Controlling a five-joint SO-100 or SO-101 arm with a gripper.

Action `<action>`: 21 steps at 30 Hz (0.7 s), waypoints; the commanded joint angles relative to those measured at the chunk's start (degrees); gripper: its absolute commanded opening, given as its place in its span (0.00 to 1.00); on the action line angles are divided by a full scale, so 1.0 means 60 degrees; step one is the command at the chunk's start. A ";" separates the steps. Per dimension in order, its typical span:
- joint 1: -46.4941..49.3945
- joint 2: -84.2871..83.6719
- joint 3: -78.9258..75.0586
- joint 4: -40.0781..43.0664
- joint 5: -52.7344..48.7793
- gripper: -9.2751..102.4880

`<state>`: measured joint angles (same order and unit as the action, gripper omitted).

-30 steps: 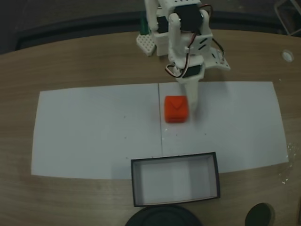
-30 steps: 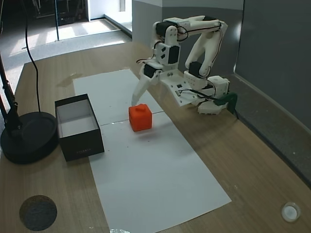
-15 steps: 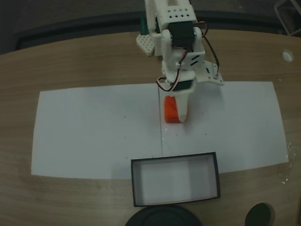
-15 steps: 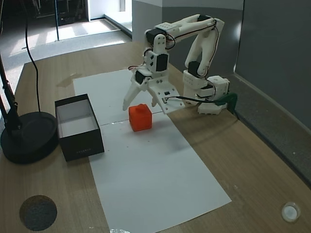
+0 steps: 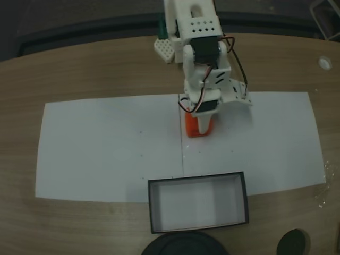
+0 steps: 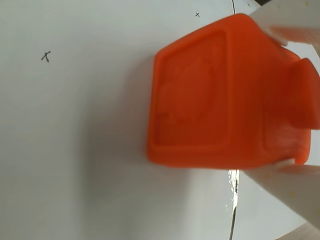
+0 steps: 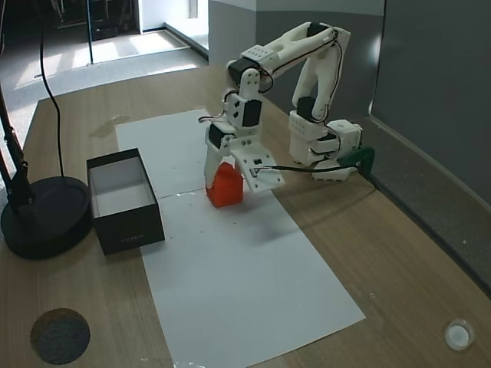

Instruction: Grab a orange square and put it in the box.

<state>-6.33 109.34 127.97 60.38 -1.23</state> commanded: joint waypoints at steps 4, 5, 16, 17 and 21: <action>-0.0044 0.0176 -0.1685 0.0791 -0.0015 0.13; -0.0015 0.0264 -0.2490 0.1230 0.0000 0.13; 0.0073 0.0073 -1.0107 0.2329 0.0000 0.13; 0.0088 -0.0278 -1.0356 0.2197 0.0000 0.13; 0.0278 -0.2080 -1.1089 0.1890 0.0059 0.13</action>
<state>-5.62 101.43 67.24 73.30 -1.23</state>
